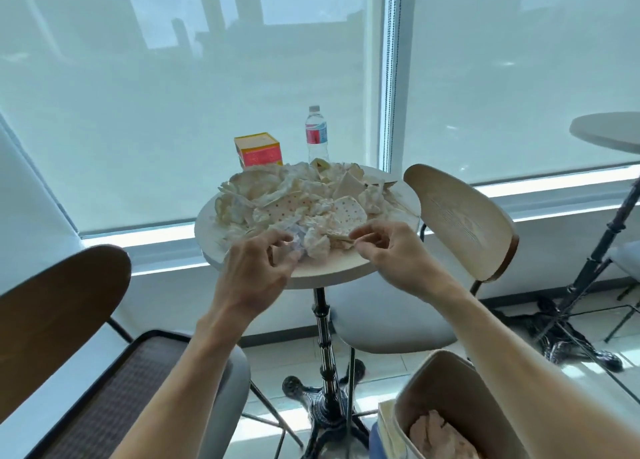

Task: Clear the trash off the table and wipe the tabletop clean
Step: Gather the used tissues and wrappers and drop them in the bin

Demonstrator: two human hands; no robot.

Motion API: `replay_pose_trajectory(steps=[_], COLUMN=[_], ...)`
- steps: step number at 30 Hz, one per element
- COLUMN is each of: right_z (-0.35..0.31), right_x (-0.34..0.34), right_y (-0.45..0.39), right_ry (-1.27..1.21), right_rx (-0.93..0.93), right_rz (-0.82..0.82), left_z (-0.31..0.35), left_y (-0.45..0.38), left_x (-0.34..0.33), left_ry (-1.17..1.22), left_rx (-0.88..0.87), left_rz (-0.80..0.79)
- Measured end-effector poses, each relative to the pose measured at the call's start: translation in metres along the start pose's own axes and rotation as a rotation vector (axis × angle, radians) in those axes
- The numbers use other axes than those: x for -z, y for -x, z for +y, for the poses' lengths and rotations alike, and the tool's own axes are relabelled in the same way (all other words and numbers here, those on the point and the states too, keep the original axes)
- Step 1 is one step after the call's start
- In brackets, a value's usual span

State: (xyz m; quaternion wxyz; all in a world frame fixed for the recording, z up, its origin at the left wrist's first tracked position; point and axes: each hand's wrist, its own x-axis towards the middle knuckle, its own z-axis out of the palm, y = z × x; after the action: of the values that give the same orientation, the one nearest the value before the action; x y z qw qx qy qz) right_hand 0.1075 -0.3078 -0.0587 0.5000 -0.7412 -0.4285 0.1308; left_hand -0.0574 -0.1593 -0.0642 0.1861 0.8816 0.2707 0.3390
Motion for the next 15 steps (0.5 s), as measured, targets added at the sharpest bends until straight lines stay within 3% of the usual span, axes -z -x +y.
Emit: replay_pose_trajectory(steps=[4,9,15], right_z=[-0.014,-0.019,-0.026], right_x=[-0.029,-0.061,-0.085], right_y=[-0.018,-0.034,-0.048], right_ry=[0.105,0.458,0.791], right_rx=[0.083,0.154,0.222], right_rz=[0.012,0.005,-0.029], left_z=[-0.026,-0.053,-0.064], left_y=[-0.012,-0.019,-0.022], left_x=[0.006,-0.001,-0.007], left_ry=[-0.127,-0.273,-0.271], left_rx=[0.033,0.055,-0.031], left_rz=[0.04,-0.093,-0.021])
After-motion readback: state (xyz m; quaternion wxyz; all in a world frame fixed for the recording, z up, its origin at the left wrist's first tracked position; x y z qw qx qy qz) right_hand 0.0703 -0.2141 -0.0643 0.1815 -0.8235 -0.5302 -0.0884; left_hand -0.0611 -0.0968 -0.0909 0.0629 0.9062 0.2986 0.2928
